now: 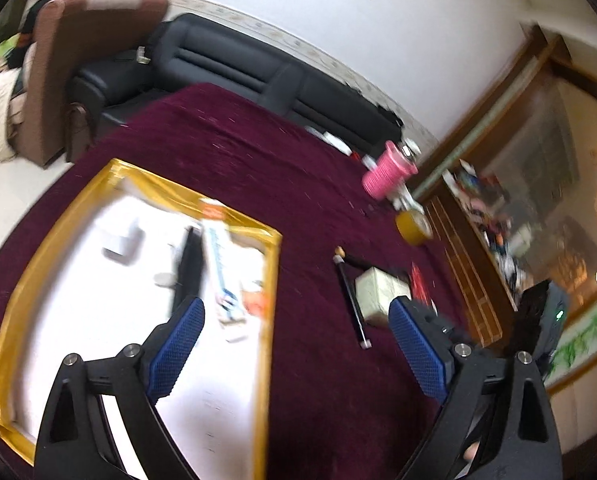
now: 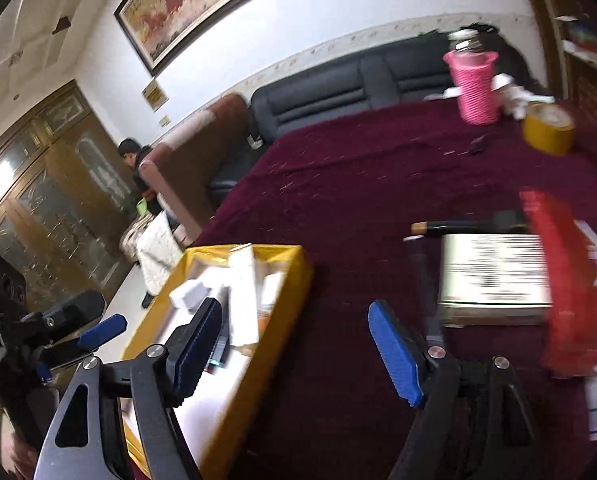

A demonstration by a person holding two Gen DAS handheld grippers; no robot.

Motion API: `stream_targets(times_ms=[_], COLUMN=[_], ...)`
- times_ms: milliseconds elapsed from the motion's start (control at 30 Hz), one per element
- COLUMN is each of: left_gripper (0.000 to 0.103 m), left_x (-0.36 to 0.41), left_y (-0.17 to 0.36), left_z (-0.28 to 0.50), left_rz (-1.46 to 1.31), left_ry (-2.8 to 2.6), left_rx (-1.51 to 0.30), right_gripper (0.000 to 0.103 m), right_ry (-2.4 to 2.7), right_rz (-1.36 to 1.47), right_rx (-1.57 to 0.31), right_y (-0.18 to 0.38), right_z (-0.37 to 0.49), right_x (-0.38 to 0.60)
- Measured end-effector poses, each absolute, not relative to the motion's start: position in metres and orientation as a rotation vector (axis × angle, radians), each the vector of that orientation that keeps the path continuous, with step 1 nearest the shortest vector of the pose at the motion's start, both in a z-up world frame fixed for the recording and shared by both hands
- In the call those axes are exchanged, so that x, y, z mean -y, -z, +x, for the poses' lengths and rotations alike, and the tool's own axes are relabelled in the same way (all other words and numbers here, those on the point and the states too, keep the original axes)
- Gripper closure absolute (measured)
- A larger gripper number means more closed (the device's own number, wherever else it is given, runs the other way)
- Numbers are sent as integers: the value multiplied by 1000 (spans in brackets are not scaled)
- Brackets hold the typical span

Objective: Organize objects
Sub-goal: 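Grasp the white-capped black marker with the left tool while the right grasps the red packet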

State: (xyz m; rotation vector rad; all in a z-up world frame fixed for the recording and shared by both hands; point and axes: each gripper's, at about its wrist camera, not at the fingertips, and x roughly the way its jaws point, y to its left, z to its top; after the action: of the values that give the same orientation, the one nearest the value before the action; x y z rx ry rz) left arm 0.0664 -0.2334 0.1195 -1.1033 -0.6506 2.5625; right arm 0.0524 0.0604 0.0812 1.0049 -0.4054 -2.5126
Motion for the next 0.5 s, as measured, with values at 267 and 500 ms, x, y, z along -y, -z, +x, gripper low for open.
stream_targets(times_ms=[267,500], left_gripper=[10,10], left_x=[166,135], left_y=[-94,-78], left_z=[68,75], left_rz=[-1169,-1231], left_ry=[-2480,-2463], left_rx=[521,441], right_gripper=[14,14], right_ry=[2803,2782], right_rz=[1074,1265], right_rx=[503,444], right_y=[-81,-61], right_z=[38,-15], right_x=[-193,-202])
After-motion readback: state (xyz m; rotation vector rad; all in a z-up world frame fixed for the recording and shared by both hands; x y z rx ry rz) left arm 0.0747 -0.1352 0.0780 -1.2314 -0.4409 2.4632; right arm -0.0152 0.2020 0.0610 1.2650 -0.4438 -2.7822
